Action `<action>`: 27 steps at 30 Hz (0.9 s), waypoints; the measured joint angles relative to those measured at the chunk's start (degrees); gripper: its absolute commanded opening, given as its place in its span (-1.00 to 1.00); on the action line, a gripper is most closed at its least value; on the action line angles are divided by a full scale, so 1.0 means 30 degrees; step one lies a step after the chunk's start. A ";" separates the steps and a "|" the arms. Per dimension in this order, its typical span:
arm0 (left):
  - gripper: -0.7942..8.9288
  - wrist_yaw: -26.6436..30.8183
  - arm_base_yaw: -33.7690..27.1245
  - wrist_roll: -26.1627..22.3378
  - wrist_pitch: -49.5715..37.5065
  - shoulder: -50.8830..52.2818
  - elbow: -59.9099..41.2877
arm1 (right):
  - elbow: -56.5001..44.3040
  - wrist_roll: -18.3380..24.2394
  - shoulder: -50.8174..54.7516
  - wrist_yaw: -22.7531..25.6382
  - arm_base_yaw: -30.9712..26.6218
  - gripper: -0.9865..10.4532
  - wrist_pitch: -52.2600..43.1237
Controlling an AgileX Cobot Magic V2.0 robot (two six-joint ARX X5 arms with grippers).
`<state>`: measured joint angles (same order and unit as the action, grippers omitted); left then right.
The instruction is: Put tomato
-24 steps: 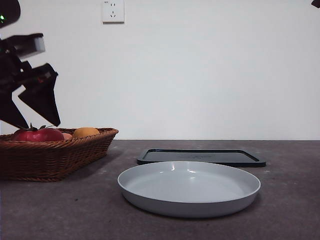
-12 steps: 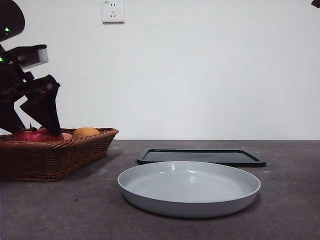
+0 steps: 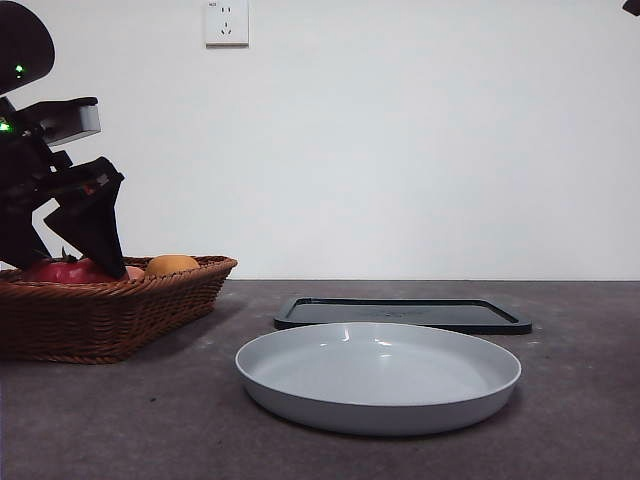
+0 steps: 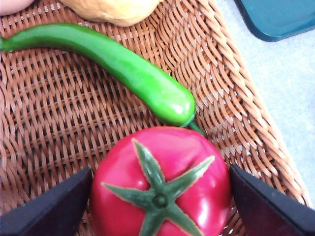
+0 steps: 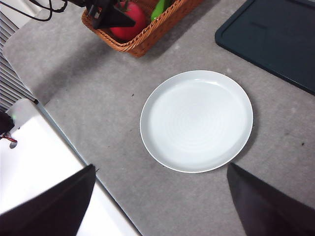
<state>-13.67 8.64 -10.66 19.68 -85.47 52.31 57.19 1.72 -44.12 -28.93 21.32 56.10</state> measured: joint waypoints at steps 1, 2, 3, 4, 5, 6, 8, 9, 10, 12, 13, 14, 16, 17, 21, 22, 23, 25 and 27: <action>0.06 0.0000 0.0000 0.0000 0.0000 -0.0015 0.0007 | 0.0000 0.0000 0.0000 0.0000 0.0000 -0.09 0.0000; 0.06 0.0000 0.0000 0.0000 0.0000 -0.0036 0.0007 | 0.0000 0.0000 0.0000 0.0007 0.0000 -0.09 0.0000; 0.04 0.0000 0.0000 0.0000 0.0000 -0.0073 0.0007 | 0.0000 0.0000 0.0000 0.0000 0.0000 -0.09 0.0000; 0.03 -0.0015 0.0000 0.0000 0.0000 -0.0109 0.0015 | 0.0000 0.0000 0.0000 0.0000 0.0000 -0.09 0.0000; -0.04 -0.0022 0.0000 0.0000 -0.0007 -0.0138 0.0015 | 0.0000 0.0000 0.0000 0.0000 0.0000 -0.09 0.0000; -0.13 -0.0029 0.0000 0.0000 -0.0007 -0.0146 0.0022 | 0.0000 0.0000 0.0000 0.0007 0.0000 -0.09 0.0000; -0.26 -0.0029 0.0000 0.0000 0.0007 -0.0146 0.0029 | 0.0000 0.0000 0.0000 0.0000 0.0000 -0.09 0.0000; -0.29 -0.0044 0.0007 0.0007 0.0015 -0.0146 0.0029 | 0.0000 0.0000 0.0000 0.0007 0.0000 -0.09 0.0000; -0.31 -0.0044 0.0007 0.0007 0.0015 -0.0146 0.0029 | 0.0000 0.0000 0.0000 0.0007 0.0000 -0.09 0.0000; -0.34 -0.0044 0.0007 0.0007 0.0015 -0.0146 0.0029 | 0.0000 0.0000 0.0000 0.0000 0.0000 -0.09 0.0000; -0.34 -0.0044 0.0007 0.0007 0.0015 -0.0146 0.0029 | 0.0000 0.0000 0.0000 0.0000 0.0000 -0.09 0.0000; -0.34 -0.0044 0.0007 0.0007 0.0029 -0.0146 0.0044 | 0.0000 0.0000 0.0000 0.0000 0.0000 -0.09 0.0000; -0.34 -0.0036 0.0007 0.0007 0.0248 -0.0146 0.0138 | 0.0000 0.0000 0.0000 0.0000 0.0000 -0.09 0.0000; -0.34 -0.0029 0.0007 0.0007 0.0510 -0.0168 0.0270 | 0.0000 0.0000 0.0000 0.0000 0.0000 -0.09 0.0000; -0.34 0.0029 0.0015 0.0007 0.1734 -0.0182 0.0998 | 0.0000 0.0000 0.0000 0.0007 0.0000 -0.09 0.0000; -0.34 0.0036 0.0044 0.0007 0.2055 -0.0182 0.1268 | 0.0000 0.0000 0.0000 0.0007 0.0000 -0.09 0.0000; -0.34 0.0036 0.0095 0.0007 0.2441 -0.0182 0.1676 | 0.0000 0.0000 0.0000 0.0000 0.0000 -0.09 0.0000; -0.34 0.0044 0.0248 0.0007 0.3045 -0.0131 0.2565 | 0.0000 0.0000 0.0000 0.0007 0.0000 -0.09 0.0000; -0.34 0.0044 0.0495 0.0029 0.3621 0.0015 0.3548 | 0.0000 0.0000 0.0000 0.0007 0.0000 -0.09 0.0000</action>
<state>-13.54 10.13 -10.57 30.55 -85.43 62.96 57.19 1.72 -44.12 -28.91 21.32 56.10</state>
